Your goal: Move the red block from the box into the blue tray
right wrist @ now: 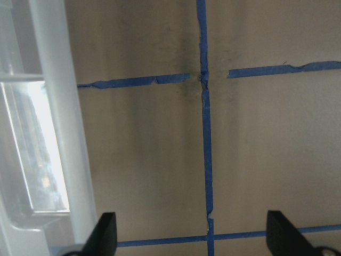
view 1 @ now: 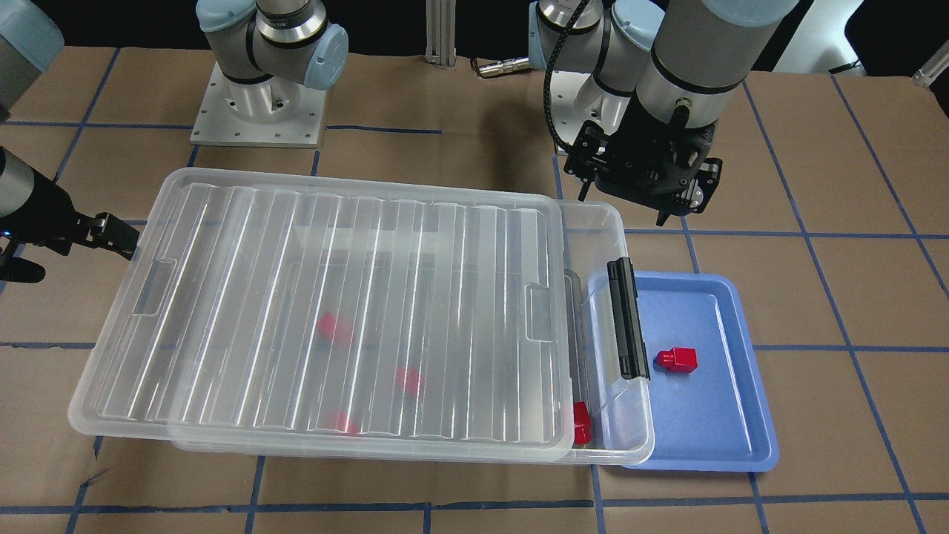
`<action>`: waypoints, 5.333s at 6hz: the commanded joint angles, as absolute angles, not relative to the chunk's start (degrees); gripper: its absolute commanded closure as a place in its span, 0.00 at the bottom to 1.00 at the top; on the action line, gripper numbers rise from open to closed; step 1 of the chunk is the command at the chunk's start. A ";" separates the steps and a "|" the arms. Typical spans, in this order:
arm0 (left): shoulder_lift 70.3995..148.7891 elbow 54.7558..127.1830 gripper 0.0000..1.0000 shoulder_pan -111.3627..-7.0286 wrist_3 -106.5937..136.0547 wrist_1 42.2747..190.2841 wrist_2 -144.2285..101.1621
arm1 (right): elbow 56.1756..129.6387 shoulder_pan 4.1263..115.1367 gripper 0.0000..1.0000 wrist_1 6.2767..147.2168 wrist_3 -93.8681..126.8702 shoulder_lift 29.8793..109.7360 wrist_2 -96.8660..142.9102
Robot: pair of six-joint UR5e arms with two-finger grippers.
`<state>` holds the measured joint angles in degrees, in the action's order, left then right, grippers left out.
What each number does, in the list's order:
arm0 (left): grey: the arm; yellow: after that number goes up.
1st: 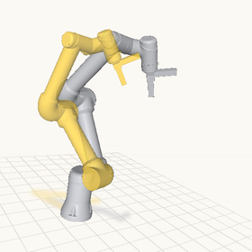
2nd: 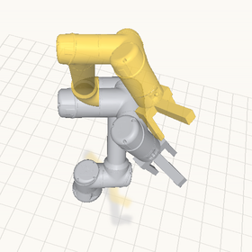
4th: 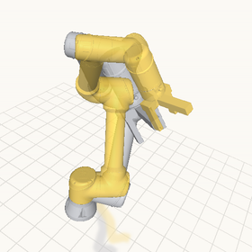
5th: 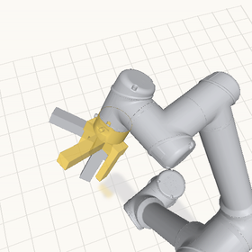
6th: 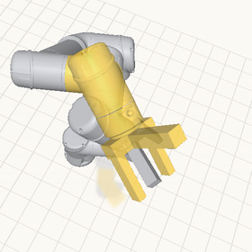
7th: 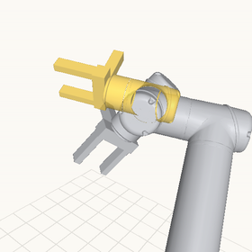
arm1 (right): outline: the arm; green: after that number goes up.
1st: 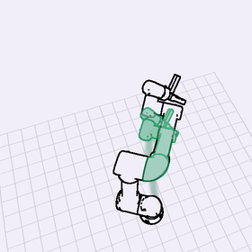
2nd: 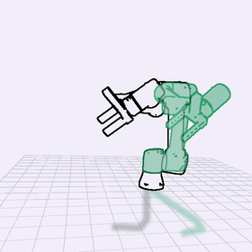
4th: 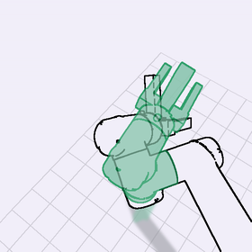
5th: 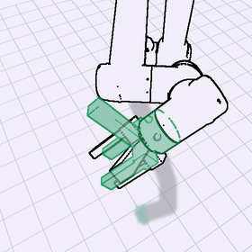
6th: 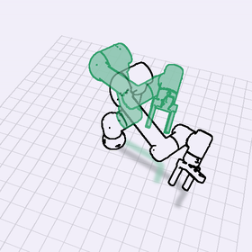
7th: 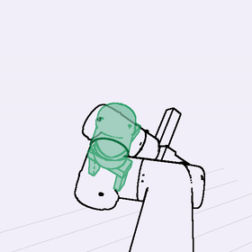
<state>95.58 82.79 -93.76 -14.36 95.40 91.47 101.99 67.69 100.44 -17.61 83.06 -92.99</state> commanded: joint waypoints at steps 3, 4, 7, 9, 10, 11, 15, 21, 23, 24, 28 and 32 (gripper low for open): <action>91.33 86.29 0.01 -93.69 5.62 92.13 91.49 | 103.09 69.26 0.00 100.28 -16.44 83.76 -92.20; 91.67 87.70 0.01 -92.73 4.67 85.93 91.41 | 103.10 70.04 0.00 100.37 -16.35 83.76 -92.20; 91.49 88.59 0.01 -92.72 4.31 84.99 91.14 | 103.10 70.40 0.00 98.98 -16.35 83.85 -90.10; 91.32 88.59 0.01 -92.72 4.31 85.25 91.58 | 103.18 71.45 0.00 97.74 -16.26 84.02 -88.07; 91.32 88.59 0.01 -92.72 4.31 85.25 91.58 | 103.10 73.28 0.00 97.65 -14.61 84.02 -88.07; 91.32 88.68 0.01 -92.72 4.39 85.43 91.23 | 103.18 73.74 0.00 97.65 -14.33 84.11 -88.15; 91.49 88.68 0.01 -91.85 1.76 85.43 91.05 | 102.48 73.92 0.00 97.82 -14.59 84.20 -88.77; 91.32 88.68 0.01 -91.85 1.67 85.43 91.23 | 76.68 86.09 0.00 79.65 2.84 83.16 -88.68; 91.32 88.68 0.01 -91.85 1.67 85.43 91.14 | 73.57 91.91 0.00 79.37 9.65 81.57 -88.94; 91.32 88.68 0.01 -91.85 1.67 85.43 91.14 | 73.48 91.85 0.00 79.54 8.80 81.21 -89.03; 91.32 88.68 0.01 -91.85 0.45 85.43 91.06 | 75.22 91.41 0.00 79.10 6.68 82.17 -89.12; 91.23 88.24 0.01 -92.02 -0.43 86.31 91.14 | 78.22 91.14 0.00 79.37 6.59 84.20 -89.30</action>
<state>91.33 88.26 -91.95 -0.07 85.95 91.06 78.13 91.24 79.35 6.63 84.15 -89.28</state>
